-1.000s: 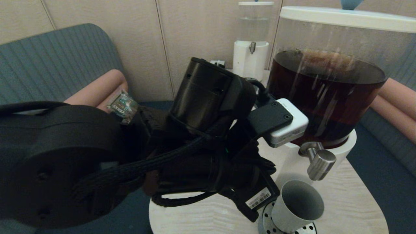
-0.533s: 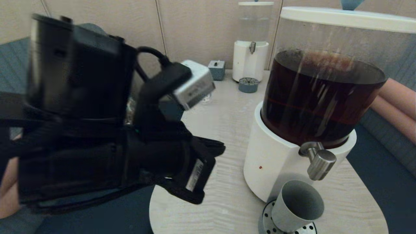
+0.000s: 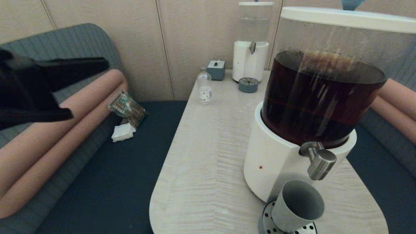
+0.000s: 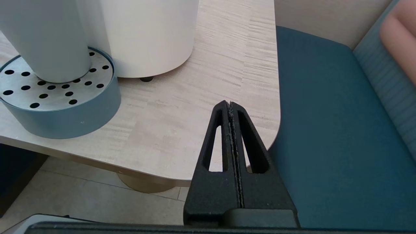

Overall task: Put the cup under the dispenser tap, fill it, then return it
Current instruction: Place the cup next to the water dispenser

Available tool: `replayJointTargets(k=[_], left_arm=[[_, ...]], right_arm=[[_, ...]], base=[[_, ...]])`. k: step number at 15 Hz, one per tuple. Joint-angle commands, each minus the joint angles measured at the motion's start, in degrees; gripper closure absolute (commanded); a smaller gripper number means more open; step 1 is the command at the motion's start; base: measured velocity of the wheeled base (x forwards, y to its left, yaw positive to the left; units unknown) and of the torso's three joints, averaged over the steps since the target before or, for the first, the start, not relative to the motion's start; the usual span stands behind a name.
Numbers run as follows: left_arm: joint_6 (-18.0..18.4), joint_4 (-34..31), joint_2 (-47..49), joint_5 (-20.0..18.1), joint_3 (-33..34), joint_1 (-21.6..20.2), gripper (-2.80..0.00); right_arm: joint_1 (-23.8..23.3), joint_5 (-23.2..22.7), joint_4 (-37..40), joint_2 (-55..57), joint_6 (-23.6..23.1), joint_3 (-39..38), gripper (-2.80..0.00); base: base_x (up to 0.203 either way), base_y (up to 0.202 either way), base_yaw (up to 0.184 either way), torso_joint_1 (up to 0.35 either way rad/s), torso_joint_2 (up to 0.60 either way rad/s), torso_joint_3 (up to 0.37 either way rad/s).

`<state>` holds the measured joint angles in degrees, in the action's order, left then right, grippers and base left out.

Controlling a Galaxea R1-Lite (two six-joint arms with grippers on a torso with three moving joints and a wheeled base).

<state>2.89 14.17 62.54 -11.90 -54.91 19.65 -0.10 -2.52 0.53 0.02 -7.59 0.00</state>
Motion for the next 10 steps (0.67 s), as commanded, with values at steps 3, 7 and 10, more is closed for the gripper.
replayJointTargets(k=[3,7,10], left_arm=[[-1.48,1.86,-16.65,-9.23,5.52,-10.97,0.0],[-2.78,1.62,-26.74,-11.36,9.6,-14.11,0.0],[-6.56,-0.14,-32.64,-22.69,13.84,-14.72,0.0]], right_arm=[[0.01,-0.03,0.0,-0.2,-0.05,-0.53,0.0],[0.01,-0.03,0.0,-0.2,-0.05,-0.62,0.0],[0.01,-0.03,0.0,-0.2,-0.11,-0.53,0.0]], base=[[0.0,0.0,0.0,0.0,0.0,0.0],[0.0,0.0,0.0,0.0,0.0,0.0],[0.0,0.0,0.0,0.0,0.0,0.0]])
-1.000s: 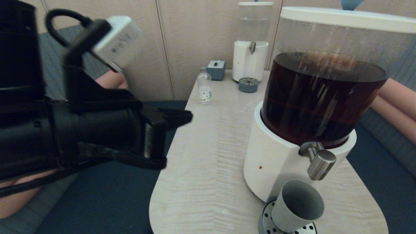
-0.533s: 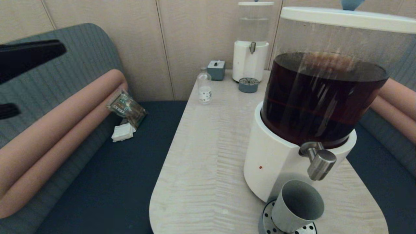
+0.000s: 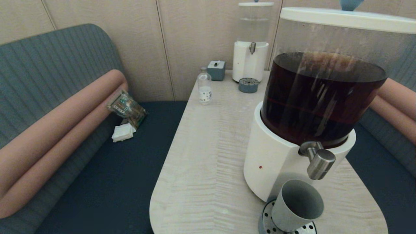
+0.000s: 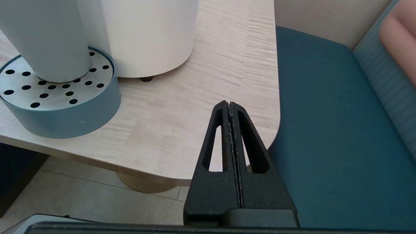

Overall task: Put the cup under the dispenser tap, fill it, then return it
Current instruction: Place the cup next to the water dispenser

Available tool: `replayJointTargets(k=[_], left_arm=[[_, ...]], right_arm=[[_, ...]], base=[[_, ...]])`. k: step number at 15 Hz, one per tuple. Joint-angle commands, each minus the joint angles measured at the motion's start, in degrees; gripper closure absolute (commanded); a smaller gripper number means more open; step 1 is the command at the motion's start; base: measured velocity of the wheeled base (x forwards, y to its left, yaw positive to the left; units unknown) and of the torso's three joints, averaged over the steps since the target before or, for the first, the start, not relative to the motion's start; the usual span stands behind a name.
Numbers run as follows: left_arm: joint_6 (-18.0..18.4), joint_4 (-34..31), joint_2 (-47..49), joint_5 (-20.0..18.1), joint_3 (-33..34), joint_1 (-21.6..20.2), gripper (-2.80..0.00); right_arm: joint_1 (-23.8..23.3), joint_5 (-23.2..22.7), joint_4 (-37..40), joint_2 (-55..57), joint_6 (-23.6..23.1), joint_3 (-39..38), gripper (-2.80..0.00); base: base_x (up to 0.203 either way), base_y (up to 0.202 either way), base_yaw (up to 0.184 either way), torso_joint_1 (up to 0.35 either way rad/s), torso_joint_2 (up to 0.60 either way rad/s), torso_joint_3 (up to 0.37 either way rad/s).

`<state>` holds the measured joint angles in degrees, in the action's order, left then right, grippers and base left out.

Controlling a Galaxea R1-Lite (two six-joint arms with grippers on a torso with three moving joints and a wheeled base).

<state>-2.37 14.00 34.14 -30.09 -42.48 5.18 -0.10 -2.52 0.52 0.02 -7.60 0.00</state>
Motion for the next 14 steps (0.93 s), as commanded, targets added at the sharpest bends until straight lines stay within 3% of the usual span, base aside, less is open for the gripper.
replayJointTargets(k=[1,3,5,8,11,14], left_arm=[[-6.64,-0.09,-6.43,-10.17,3.21,-0.54,0.0],[-14.66,0.27,-8.75,-15.55,7.45,-1.11,0.0],[-17.24,0.32,-8.24,-18.75,11.03,-1.52,0.0],[-16.96,4.09,-2.33,-21.29,13.85,-1.57,0.0],[-14.52,17.64,7.55,-21.71,19.43,-1.57,0.0],[-12.96,25.95,15.19,-23.59,21.58,-1.57,0.0]], right_arm=[[0.01,-0.03,0.0,-0.2,-0.04,-0.62,0.0],[0.01,-0.03,0.0,-0.2,-0.04,-0.61,0.0],[0.01,-0.03,0.0,-0.2,-0.07,-0.53,0.0],[0.01,-0.03,0.0,-0.2,-0.04,-0.55,0.0],[0.01,-0.03,0.0,-0.2,-0.12,-0.53,0.0],[0.01,-0.03,0.0,-0.2,-0.04,-0.58,0.0]], base=[[0.0,0.0,0.0,0.0,0.0,0.0],[0.0,0.0,0.0,0.0,0.0,0.0],[0.0,0.0,0.0,0.0,0.0,0.0],[0.0,0.0,0.0,0.0,0.0,0.0],[0.0,0.0,0.0,0.0,0.0,0.0],[0.0,0.0,0.0,0.0,0.0,0.0]])
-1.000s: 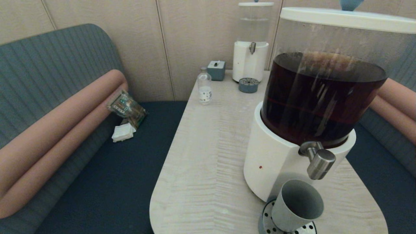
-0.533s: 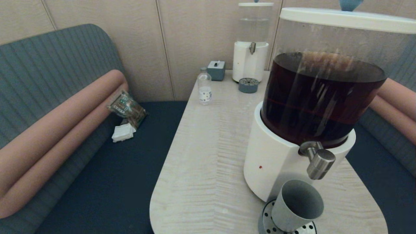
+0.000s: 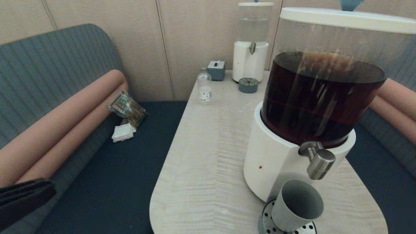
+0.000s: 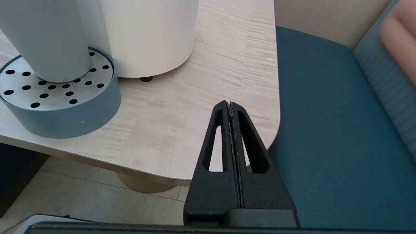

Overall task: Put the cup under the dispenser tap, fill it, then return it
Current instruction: Place the cup next to the water dispenser

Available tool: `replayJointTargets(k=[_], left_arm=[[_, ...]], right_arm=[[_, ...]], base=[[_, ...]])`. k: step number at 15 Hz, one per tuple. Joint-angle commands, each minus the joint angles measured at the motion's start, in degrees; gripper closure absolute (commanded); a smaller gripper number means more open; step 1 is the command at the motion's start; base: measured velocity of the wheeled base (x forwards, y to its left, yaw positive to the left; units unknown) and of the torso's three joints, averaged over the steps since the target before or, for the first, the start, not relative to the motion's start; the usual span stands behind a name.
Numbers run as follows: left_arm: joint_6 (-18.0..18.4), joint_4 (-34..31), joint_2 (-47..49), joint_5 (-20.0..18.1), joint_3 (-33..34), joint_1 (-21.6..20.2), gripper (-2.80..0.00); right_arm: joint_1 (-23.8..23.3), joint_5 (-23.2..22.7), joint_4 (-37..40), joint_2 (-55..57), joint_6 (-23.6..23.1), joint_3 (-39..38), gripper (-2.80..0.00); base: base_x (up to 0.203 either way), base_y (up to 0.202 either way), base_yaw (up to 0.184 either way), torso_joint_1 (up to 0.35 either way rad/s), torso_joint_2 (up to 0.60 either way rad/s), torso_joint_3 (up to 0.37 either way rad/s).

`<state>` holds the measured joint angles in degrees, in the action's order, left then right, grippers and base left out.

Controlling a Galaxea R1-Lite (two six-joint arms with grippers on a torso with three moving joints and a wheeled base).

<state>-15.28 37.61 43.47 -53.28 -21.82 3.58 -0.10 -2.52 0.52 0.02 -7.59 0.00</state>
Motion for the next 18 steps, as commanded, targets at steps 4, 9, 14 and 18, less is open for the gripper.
replayJointTargets(k=[4,9,14,18], left_arm=[[0.12,14.89,16.78,-3.48,5.13,0.94,0.0],[10.14,20.95,31.27,-5.31,6.88,1.65,-2.8],[21.42,21.25,42.27,-5.13,6.21,2.96,-2.8],[31.35,21.53,49.73,-7.57,1.26,9.47,-2.8]], right_arm=[[0.01,-0.03,0.0,-0.2,-0.13,-0.53,0.0],[0.01,-0.03,0.0,-0.2,-0.05,-0.55,0.0],[0.01,-0.03,0.0,-0.2,-0.14,-0.53,0.0],[0.01,-0.03,0.0,-0.2,-0.05,-0.53,0.0]], base=[[0.0,0.0,0.0,0.0,0.0,0.0],[0.0,0.0,0.0,0.0,0.0,0.0],[0.0,0.0,0.0,0.0,0.0,0.0],[0.0,0.0,0.0,0.0,0.0,0.0]])
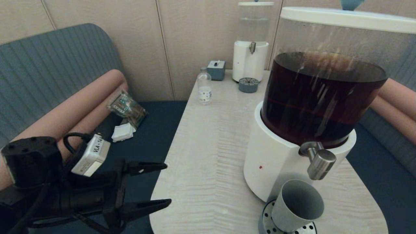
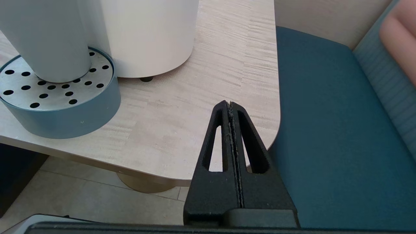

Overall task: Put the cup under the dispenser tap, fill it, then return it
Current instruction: Place the cup next to the water dispenser

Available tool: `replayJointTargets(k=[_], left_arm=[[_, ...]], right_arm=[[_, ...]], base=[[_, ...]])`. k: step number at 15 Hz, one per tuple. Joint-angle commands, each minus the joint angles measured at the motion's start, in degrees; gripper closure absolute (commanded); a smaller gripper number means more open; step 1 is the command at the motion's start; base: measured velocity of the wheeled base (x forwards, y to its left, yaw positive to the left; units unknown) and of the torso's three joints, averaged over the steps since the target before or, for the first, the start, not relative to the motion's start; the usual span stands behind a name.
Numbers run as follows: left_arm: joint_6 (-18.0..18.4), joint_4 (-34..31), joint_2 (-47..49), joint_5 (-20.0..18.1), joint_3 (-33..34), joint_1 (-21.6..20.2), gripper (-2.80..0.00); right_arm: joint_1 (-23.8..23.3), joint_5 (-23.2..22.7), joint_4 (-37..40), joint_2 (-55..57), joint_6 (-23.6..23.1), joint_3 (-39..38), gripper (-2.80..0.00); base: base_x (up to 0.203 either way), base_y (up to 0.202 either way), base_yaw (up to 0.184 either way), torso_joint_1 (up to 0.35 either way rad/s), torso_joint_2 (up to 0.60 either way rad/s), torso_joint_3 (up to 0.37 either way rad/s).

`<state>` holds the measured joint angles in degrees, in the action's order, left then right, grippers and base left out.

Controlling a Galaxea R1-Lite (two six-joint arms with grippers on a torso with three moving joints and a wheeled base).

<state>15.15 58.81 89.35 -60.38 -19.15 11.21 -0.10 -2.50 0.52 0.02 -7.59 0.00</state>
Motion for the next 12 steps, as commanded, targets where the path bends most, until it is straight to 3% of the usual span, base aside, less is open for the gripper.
replayJointTargets(k=[1,5,12], left_arm=[[2.12,0.66,5.76,-0.58,-3.25,3.66,-2.8],[4.12,4.82,12.37,0.11,-7.76,10.63,-2.8],[3.19,6.08,17.4,4.88,-12.55,20.4,-2.8]], right_arm=[[0.01,-0.05,0.0,-0.2,-0.06,-0.59,0.0],[0.01,-0.05,0.0,-0.2,-0.05,-0.53,0.0],[0.01,-0.05,0.0,-0.2,-0.05,-0.58,0.0]], base=[[0.0,0.0,0.0,0.0,0.0,0.0],[0.0,0.0,0.0,0.0,0.0,0.0],[0.0,0.0,0.0,0.0,0.0,0.0]])
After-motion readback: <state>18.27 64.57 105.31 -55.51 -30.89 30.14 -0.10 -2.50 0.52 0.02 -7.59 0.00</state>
